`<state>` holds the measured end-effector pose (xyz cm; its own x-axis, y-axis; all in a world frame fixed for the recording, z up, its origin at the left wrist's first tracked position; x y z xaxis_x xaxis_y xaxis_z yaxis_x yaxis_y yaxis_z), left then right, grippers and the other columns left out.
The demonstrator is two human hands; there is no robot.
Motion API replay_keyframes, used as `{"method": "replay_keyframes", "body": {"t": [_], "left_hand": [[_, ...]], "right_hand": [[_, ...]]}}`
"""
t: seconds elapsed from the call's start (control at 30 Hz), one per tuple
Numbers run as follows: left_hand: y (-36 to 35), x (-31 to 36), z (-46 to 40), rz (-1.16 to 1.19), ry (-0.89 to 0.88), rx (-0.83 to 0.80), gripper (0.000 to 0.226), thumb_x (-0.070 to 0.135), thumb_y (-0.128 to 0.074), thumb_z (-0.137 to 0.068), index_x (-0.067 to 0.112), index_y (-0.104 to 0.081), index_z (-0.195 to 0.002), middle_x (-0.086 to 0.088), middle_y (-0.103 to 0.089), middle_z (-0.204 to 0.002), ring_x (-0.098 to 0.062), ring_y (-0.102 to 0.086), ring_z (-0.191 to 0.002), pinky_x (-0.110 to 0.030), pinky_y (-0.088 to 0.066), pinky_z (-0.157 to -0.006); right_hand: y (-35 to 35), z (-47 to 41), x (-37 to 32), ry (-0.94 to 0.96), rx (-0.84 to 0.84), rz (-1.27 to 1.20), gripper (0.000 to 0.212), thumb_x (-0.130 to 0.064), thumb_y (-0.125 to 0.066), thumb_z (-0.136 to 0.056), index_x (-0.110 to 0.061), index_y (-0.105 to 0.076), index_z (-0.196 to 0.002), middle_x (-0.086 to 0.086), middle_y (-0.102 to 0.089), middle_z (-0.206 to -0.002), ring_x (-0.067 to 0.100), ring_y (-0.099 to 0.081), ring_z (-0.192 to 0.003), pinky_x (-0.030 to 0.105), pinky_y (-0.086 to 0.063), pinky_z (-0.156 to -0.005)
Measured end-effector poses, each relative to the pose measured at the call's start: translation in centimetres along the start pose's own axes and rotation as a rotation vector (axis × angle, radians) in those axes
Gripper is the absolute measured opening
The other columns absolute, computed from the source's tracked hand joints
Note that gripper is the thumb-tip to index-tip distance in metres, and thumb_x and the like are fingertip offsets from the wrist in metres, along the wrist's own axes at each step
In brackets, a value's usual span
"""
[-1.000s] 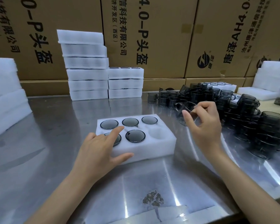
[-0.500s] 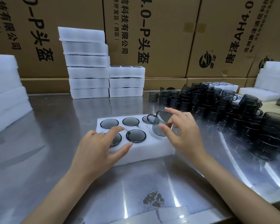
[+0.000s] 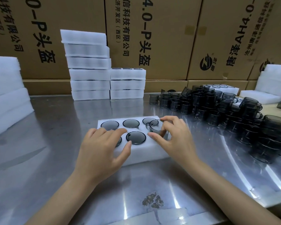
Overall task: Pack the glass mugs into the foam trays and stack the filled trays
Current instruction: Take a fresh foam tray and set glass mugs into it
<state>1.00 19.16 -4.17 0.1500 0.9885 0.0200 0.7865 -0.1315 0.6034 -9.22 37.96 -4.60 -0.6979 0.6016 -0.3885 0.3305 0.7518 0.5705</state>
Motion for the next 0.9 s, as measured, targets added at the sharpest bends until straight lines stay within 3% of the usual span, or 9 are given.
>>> {"method": "replay_keyframes", "body": {"t": [0.07, 0.17, 0.3, 0.37, 0.43, 0.5, 0.6, 0.73, 0.9], "left_hand": [[0.1, 0.4, -0.2, -0.027, -0.026, 0.040, 0.036, 0.041, -0.049, -0.084, 0.015, -0.070, -0.097, 0.003, -0.060, -0.074, -0.025, -0.057, -0.067, -0.035, -0.038, -0.069], [-0.6, 2.2, 0.1, -0.003, -0.160, 0.030, 0.039, 0.039, -0.051, -0.082, 0.014, -0.069, -0.106, -0.003, -0.066, -0.099, -0.026, -0.062, -0.088, -0.038, -0.041, -0.084], [-2.2, 5.2, 0.1, -0.027, -0.261, -0.136, 0.059, 0.046, -0.047, -0.084, 0.011, -0.057, -0.130, -0.005, -0.054, -0.137, -0.023, -0.055, -0.122, -0.044, -0.042, -0.102], [-2.5, 5.7, -0.6, -0.037, -0.216, -0.195, 0.064, 0.048, -0.042, -0.084, 0.010, -0.052, -0.135, -0.005, -0.046, -0.144, -0.021, -0.048, -0.129, -0.045, -0.040, -0.103], [-2.7, 5.8, -1.3, -0.029, -0.161, -0.251, 0.066, 0.048, -0.038, -0.085, 0.009, -0.050, -0.136, -0.005, -0.045, -0.144, -0.021, -0.045, -0.132, -0.047, -0.039, -0.104], [-3.0, 5.7, -1.6, -0.010, -0.127, -0.294, 0.064, 0.048, -0.036, -0.086, 0.009, -0.052, -0.134, -0.003, -0.049, -0.141, -0.021, -0.047, -0.130, -0.048, -0.040, -0.104], [-3.3, 5.4, -1.4, 0.015, -0.133, -0.312, 0.059, 0.046, -0.038, -0.085, 0.010, -0.060, -0.126, -0.001, -0.060, -0.130, -0.021, -0.055, -0.123, -0.051, -0.037, -0.103], [-3.5, 5.3, -1.3, -0.018, -0.146, -0.324, 0.056, 0.046, -0.040, -0.082, 0.010, -0.067, -0.116, 0.000, -0.068, -0.116, -0.018, -0.065, -0.107, -0.053, -0.034, -0.104], [-3.6, 5.5, -1.1, -0.006, -0.143, -0.334, 0.057, 0.046, -0.041, -0.079, 0.009, -0.067, -0.115, -0.001, -0.068, -0.116, -0.018, -0.066, -0.106, -0.052, -0.036, -0.103]], "right_hand": [[0.2, 0.0, 0.3, -0.011, -0.013, -0.040, 0.036, -0.057, -0.067, -0.075, -0.023, -0.058, -0.083, -0.013, -0.055, -0.107, 0.011, -0.051, -0.101, 0.028, -0.038, -0.074], [0.7, 0.0, 1.0, -0.062, -0.004, -0.103, 0.055, -0.065, -0.051, -0.076, -0.028, -0.051, -0.116, -0.022, -0.050, -0.111, 0.002, -0.046, -0.105, 0.020, -0.035, -0.082], [1.1, 0.5, 1.6, 0.011, -0.062, -0.125, 0.061, -0.057, -0.040, -0.086, -0.024, -0.043, -0.138, -0.021, -0.045, -0.131, 0.001, -0.041, -0.124, 0.010, -0.025, -0.100], [1.2, 0.6, 1.4, 0.066, -0.105, -0.106, 0.059, -0.051, -0.036, -0.090, -0.022, -0.041, -0.142, -0.017, -0.044, -0.137, 0.003, -0.039, -0.129, 0.016, -0.025, -0.108], [1.1, 0.7, 1.3, 0.095, -0.141, -0.083, 0.056, -0.045, -0.030, -0.093, -0.020, -0.041, -0.142, -0.012, -0.046, -0.141, 0.006, -0.039, -0.132, 0.031, -0.029, -0.111], [0.9, 0.8, 1.1, 0.079, -0.166, -0.065, 0.050, -0.038, -0.027, -0.096, -0.022, -0.045, -0.139, -0.012, -0.046, -0.142, 0.007, -0.037, -0.133, 0.038, -0.028, -0.112], [0.5, 1.0, 1.0, 0.040, -0.226, -0.026, 0.047, -0.031, -0.026, -0.095, -0.025, -0.050, -0.135, -0.017, -0.046, -0.140, 0.002, -0.034, -0.135, 0.036, -0.022, -0.115], [0.0, 1.2, 1.4, -0.001, -0.367, 0.063, 0.054, -0.040, -0.016, -0.093, -0.034, -0.047, -0.137, -0.024, -0.042, -0.142, -0.007, -0.025, -0.136, 0.025, -0.010, -0.115], [0.0, 1.4, 1.4, -0.002, -0.374, 0.089, 0.055, -0.041, -0.015, -0.092, -0.036, -0.043, -0.139, -0.025, -0.038, -0.144, -0.007, -0.023, -0.137, 0.025, -0.008, -0.115]]}}
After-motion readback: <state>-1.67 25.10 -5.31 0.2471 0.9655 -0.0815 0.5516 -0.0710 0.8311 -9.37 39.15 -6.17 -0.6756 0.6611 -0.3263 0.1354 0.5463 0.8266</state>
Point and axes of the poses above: each hand's wrist, its own z-axis away from the middle knuckle, its own y-axis out of the back of the hand, x = y × z, the point moved 2 cm from there along -z, towards the middle knuckle
